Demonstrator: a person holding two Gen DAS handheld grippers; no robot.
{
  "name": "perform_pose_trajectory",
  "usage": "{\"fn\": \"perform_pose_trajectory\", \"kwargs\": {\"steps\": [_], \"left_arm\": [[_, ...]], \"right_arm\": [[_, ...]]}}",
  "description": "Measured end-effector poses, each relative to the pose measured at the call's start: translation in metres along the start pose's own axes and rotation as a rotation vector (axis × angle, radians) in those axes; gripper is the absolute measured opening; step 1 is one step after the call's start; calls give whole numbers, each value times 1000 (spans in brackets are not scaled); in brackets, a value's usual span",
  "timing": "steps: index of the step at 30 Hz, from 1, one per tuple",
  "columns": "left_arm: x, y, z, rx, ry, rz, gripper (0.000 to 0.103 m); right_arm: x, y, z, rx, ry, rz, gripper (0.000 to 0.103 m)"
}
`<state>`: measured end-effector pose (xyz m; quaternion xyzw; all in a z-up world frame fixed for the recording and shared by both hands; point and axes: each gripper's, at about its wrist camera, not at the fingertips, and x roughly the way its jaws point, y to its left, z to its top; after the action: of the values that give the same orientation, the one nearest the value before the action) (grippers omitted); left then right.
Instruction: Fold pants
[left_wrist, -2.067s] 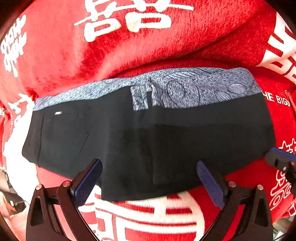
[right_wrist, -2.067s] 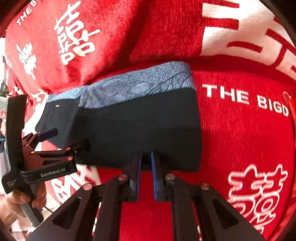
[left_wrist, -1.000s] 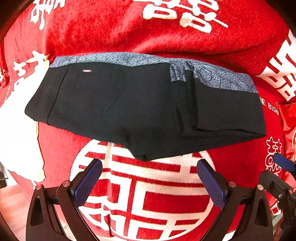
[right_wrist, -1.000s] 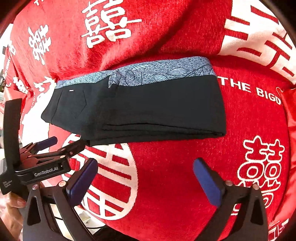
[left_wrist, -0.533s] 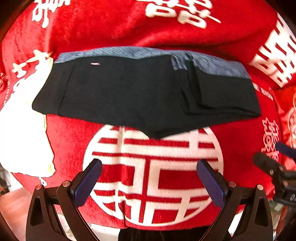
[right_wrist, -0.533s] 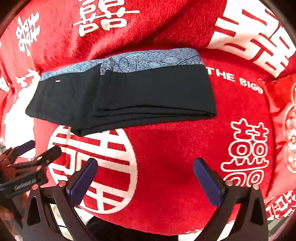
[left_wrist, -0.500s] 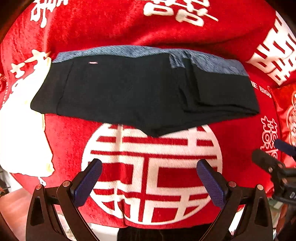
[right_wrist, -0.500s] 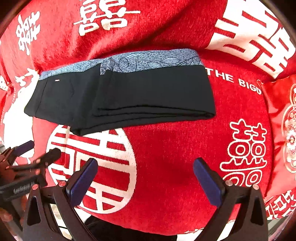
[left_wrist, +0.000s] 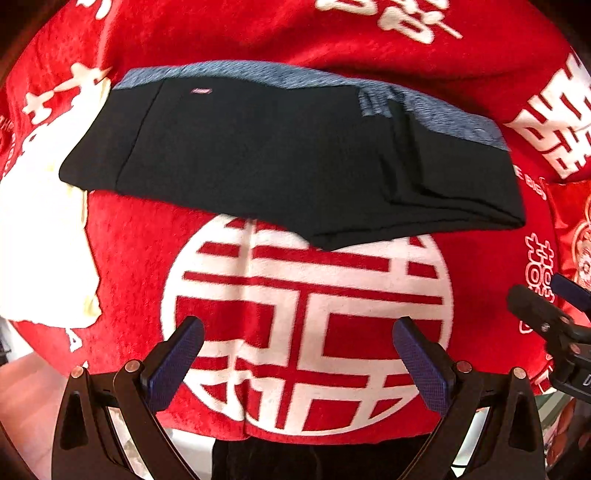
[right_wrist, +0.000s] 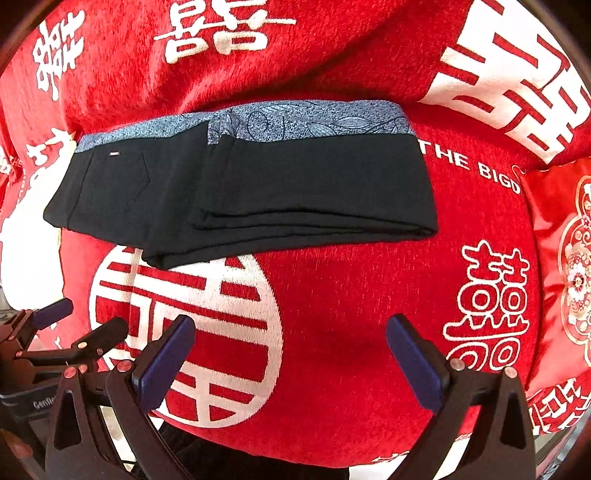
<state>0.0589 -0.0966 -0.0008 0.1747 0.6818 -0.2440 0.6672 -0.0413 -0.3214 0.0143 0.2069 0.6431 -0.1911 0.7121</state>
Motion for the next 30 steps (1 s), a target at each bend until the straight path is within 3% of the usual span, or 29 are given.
{"fn": "perform_pose_trajectory", "kwargs": {"steps": [13, 21, 30], "left_arm": [[6, 20, -4, 14, 0, 77, 103], [5, 30, -1, -10, -10, 86, 103], [-2, 31, 5, 17, -52, 125, 103]], "right_arm": [[12, 16, 3, -31, 23, -68, 103], [19, 29, 8, -70, 29, -111, 103], [26, 42, 11, -133, 21, -220, 103]]}}
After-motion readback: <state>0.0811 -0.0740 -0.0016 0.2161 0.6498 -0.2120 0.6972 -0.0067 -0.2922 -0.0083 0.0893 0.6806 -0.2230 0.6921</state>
